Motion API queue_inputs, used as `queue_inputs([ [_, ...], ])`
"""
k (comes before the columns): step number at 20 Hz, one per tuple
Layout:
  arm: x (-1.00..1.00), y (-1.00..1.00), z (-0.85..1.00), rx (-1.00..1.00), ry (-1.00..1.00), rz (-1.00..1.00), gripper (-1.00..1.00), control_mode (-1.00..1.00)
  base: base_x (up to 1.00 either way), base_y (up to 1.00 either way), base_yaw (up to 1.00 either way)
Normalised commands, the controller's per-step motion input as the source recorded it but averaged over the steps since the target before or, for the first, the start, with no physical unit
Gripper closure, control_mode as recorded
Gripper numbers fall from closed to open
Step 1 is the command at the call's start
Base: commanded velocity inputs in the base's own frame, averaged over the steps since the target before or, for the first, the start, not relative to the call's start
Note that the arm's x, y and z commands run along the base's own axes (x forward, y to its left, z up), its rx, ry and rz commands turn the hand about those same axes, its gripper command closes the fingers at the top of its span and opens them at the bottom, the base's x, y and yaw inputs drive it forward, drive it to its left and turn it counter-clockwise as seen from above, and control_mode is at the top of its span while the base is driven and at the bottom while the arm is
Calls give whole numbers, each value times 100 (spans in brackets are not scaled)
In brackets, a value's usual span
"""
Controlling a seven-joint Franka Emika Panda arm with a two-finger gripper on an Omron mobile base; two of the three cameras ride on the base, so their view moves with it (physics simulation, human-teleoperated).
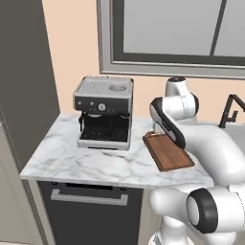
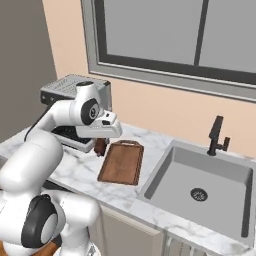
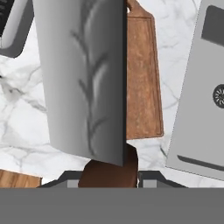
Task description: Pick up the knife from the drawer and place it on the cutting board. Then place the meat from the plate to the cutting board.
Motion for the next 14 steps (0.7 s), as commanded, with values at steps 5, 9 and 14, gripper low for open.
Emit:
queue_inputs([
  [5, 0, 0, 0, 0, 0, 0, 100, 100, 25, -34, -21],
  [9, 0, 0, 0, 0, 0, 0, 100, 100, 17, -28, -18],
  [14, 6, -21, -9, 0, 5, -1, 100, -100, 5, -10, -4],
])
